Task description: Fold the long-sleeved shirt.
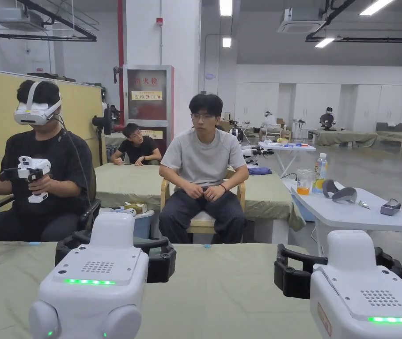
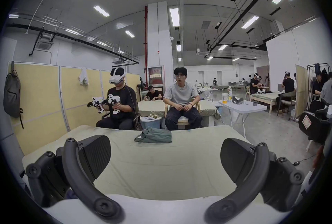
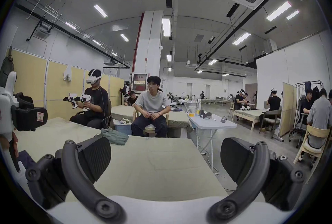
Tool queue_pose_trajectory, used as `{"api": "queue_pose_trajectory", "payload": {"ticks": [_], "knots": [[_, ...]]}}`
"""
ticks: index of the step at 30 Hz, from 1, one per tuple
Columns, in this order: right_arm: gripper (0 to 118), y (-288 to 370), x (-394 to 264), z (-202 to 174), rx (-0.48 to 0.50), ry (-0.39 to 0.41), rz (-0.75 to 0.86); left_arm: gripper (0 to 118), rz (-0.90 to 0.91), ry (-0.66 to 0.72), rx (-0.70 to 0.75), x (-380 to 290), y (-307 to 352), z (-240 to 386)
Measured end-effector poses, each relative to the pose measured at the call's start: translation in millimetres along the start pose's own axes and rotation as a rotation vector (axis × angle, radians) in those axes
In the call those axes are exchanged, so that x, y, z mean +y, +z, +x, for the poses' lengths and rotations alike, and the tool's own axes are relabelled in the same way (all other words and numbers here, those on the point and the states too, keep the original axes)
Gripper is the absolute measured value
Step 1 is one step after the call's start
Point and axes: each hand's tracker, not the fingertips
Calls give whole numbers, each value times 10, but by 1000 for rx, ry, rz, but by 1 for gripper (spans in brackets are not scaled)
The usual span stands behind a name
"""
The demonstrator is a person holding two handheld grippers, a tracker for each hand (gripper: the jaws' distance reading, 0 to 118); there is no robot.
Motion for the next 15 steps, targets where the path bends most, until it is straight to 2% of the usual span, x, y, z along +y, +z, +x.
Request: {"api": "queue_pose_trajectory", "payload": {"ticks": [3,8,15], "knots": [[118,15,-3,-9,-11,9,7,118,9,-31,7,-22,16,-20],[118,16,4,-22,2,-6,7,118,6,1,18,-13,14,-69],[118,18,-2,-68,4,25,10,118,-3,31,32,-30,-1,-133]]}}
